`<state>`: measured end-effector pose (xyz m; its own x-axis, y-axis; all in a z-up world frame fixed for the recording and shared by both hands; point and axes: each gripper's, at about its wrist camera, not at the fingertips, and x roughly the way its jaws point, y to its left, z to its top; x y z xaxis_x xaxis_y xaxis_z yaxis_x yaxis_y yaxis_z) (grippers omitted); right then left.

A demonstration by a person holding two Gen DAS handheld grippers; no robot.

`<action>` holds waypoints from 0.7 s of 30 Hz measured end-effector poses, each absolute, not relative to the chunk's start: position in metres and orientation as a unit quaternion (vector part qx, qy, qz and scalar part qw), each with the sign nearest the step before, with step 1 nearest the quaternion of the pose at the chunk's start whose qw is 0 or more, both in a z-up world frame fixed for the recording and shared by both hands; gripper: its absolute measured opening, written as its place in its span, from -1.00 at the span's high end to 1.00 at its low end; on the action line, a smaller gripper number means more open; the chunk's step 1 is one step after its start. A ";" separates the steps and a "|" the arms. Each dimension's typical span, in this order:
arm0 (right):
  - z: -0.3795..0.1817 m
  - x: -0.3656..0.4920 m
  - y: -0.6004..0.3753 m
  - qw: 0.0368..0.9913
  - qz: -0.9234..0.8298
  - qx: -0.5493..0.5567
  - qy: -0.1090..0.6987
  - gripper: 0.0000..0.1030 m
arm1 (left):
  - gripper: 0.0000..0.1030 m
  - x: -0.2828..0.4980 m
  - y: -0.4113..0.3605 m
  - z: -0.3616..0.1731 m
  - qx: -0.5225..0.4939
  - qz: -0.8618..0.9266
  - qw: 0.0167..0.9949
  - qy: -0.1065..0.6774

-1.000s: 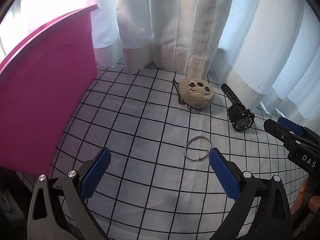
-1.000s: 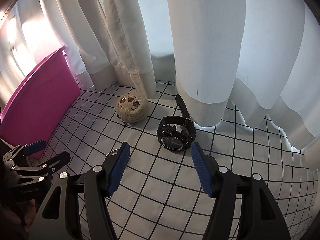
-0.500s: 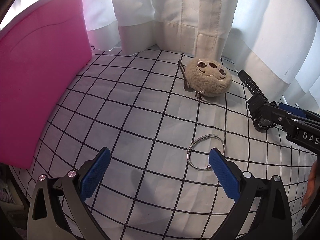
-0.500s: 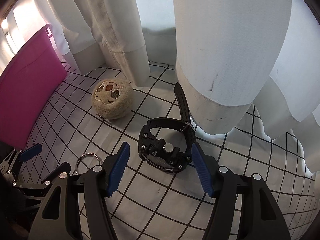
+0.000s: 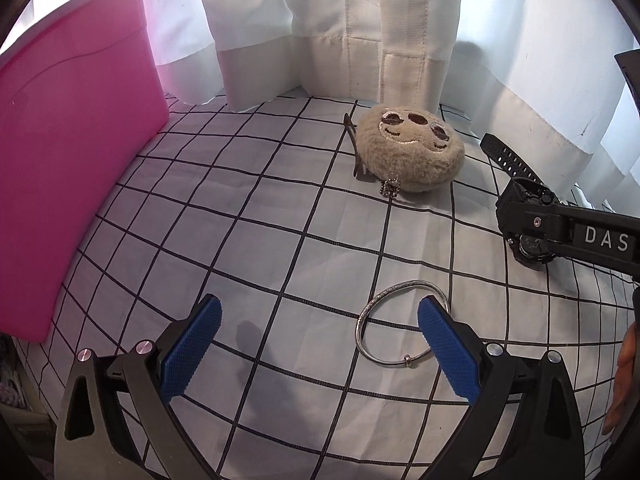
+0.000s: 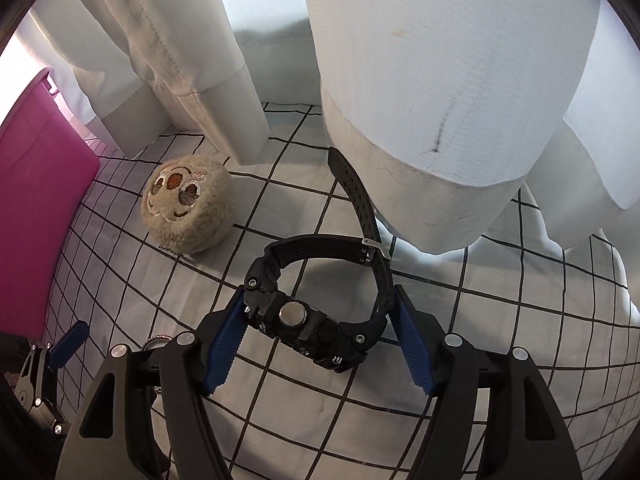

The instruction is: Organize jewelry

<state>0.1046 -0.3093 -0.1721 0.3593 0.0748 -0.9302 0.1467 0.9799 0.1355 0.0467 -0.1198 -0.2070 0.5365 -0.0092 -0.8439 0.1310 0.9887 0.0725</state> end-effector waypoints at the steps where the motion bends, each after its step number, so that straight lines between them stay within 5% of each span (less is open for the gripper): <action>1: -0.174 0.106 -0.311 0.818 -0.025 0.105 0.565 -0.29 | -0.88 0.048 -0.119 -0.209 0.060 -0.038 0.873 0.482; 21: -0.183 0.107 -0.309 0.831 -0.027 0.103 0.545 -0.34 | -0.88 0.039 -0.132 -0.208 0.044 -0.076 0.879 0.468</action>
